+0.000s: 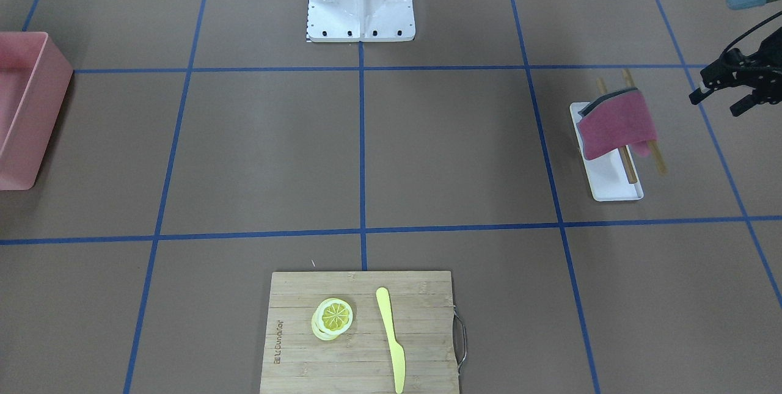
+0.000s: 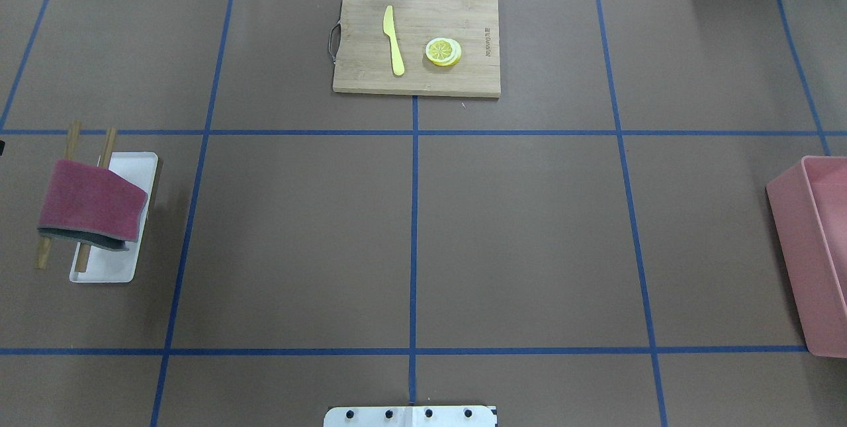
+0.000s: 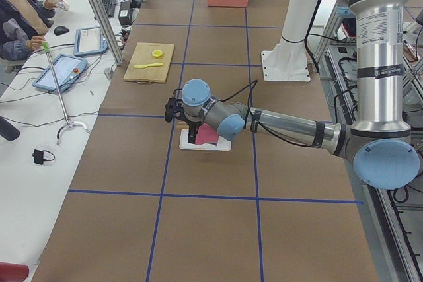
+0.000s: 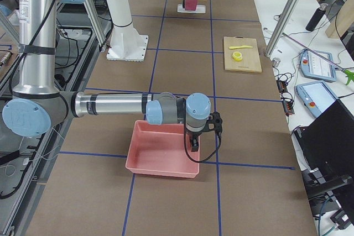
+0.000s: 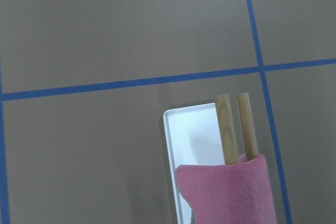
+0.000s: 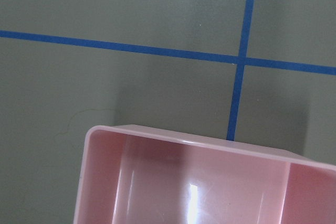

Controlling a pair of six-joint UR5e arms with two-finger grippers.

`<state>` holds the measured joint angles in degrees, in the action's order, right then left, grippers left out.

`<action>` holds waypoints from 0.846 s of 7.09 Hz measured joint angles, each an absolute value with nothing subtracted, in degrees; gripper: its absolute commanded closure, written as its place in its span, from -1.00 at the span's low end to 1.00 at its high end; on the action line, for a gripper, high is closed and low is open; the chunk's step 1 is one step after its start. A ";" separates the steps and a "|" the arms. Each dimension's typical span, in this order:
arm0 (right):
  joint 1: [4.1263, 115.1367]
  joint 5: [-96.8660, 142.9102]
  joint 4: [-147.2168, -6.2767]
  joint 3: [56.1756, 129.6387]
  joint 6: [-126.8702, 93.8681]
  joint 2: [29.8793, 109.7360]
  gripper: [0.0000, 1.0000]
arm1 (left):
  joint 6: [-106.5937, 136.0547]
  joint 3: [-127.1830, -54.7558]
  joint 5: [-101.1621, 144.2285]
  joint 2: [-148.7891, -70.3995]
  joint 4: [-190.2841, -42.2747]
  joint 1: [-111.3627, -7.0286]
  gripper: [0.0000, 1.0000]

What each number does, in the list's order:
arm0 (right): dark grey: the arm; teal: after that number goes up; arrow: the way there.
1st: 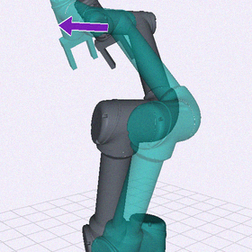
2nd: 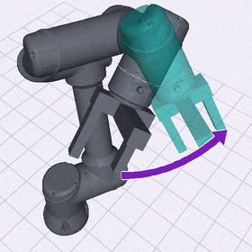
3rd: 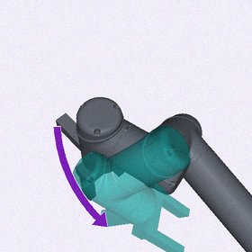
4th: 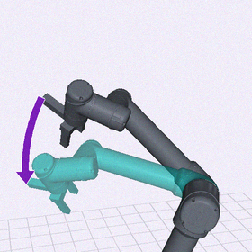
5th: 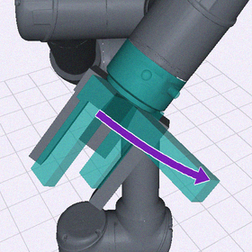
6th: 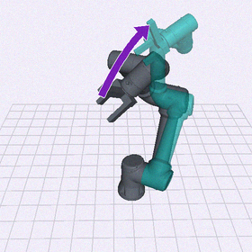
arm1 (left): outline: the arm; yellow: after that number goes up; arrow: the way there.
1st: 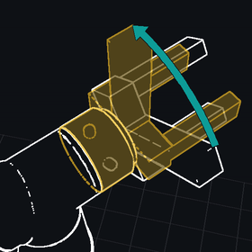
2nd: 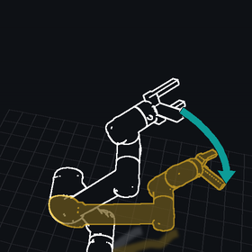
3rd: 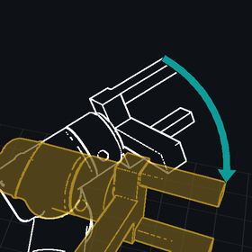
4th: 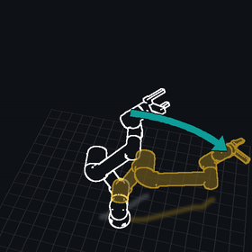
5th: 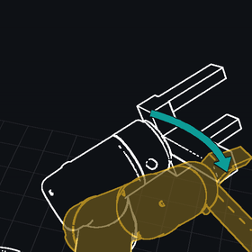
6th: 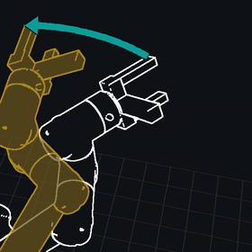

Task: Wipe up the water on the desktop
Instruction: 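Grasp the pink towel on the white tray with the left gripper and lift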

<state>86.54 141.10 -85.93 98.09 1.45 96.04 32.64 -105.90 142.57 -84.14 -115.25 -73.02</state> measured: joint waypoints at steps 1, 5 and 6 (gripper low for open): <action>86.48 141.28 -83.53 97.90 1.41 96.86 -1.00 | 36.10 -106.04 142.30 -84.24 -115.14 -71.74 -0.96; 85.92 142.15 -81.42 97.36 0.69 97.83 -1.00 | 41.01 -106.12 137.48 -84.50 -115.19 -63.57 -0.52; 85.67 142.13 -81.37 97.24 0.69 97.87 -1.00 | 41.23 -106.04 136.88 -84.27 -115.15 -62.83 -0.18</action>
<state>85.67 142.13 -81.37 97.24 0.69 97.87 41.23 -106.04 136.88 -84.27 -115.15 -62.83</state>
